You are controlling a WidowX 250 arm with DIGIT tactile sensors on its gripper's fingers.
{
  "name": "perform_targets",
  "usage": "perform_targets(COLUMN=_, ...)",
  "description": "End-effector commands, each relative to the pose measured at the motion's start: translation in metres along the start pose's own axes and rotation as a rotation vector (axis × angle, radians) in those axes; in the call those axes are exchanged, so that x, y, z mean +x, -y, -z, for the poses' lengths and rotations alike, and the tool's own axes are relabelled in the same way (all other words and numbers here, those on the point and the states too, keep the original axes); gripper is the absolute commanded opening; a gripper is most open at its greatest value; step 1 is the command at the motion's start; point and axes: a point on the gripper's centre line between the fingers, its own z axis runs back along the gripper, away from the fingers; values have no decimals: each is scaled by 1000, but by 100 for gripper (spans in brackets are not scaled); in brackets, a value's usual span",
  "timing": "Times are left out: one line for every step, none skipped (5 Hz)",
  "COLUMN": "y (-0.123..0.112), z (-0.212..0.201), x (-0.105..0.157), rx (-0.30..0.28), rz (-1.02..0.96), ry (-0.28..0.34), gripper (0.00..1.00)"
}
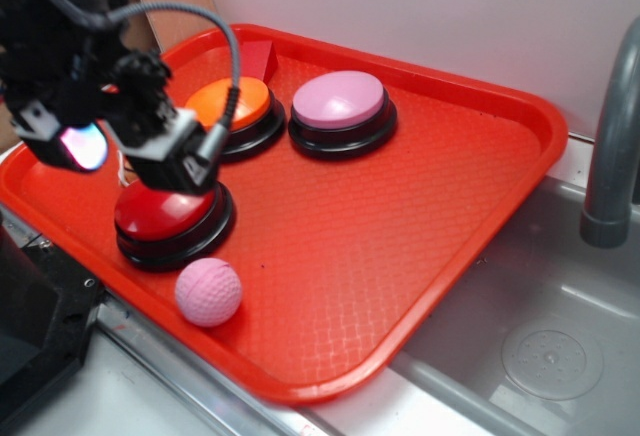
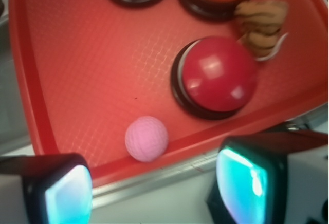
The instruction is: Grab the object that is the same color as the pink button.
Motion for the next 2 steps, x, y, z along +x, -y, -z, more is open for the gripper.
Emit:
perform_targets(y=8, z=53, x=0, rx=27, rz=-38, ry=-1, gripper=100)
perform_targets(y=5, z=76, x=-2, rx=37, rz=-39, ry=2, gripper=100)
